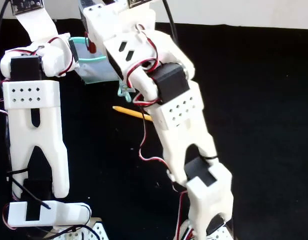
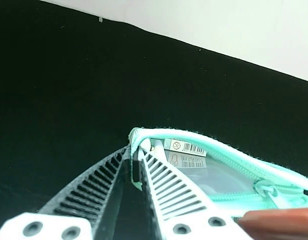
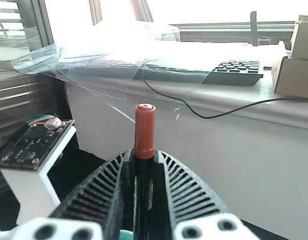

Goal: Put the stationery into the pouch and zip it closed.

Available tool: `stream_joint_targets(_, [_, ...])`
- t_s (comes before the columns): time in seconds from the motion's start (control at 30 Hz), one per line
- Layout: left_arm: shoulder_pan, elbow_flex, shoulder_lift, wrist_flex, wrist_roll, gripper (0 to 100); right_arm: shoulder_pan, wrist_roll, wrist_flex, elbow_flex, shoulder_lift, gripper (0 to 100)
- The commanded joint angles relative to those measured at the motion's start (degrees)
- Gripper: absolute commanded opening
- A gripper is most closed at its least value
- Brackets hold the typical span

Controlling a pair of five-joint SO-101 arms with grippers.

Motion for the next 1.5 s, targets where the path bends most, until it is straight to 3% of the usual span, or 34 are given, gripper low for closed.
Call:
stream_joint_targets(0.0, [0.84,0.66,2.51,0.97,-0.44,1,0.92,-0.09,-1.36,-6.81,3.21,0.7])
stream_joint_targets(0.47, [0.40,0.66,2.51,0.97,-0.44,1,0.92,0.00,3.74,-30.81,26.33,0.7])
stream_joint_targets(1.13, [0.48,0.13,6.90,0.53,-0.44,1,0.40,0.00,20.53,-30.29,25.80,0.7])
stream_joint_targets(1.47, [0.57,0.13,7.34,0.53,-0.44,1,-4.44,0.18,29.67,-30.20,20.97,1.3])
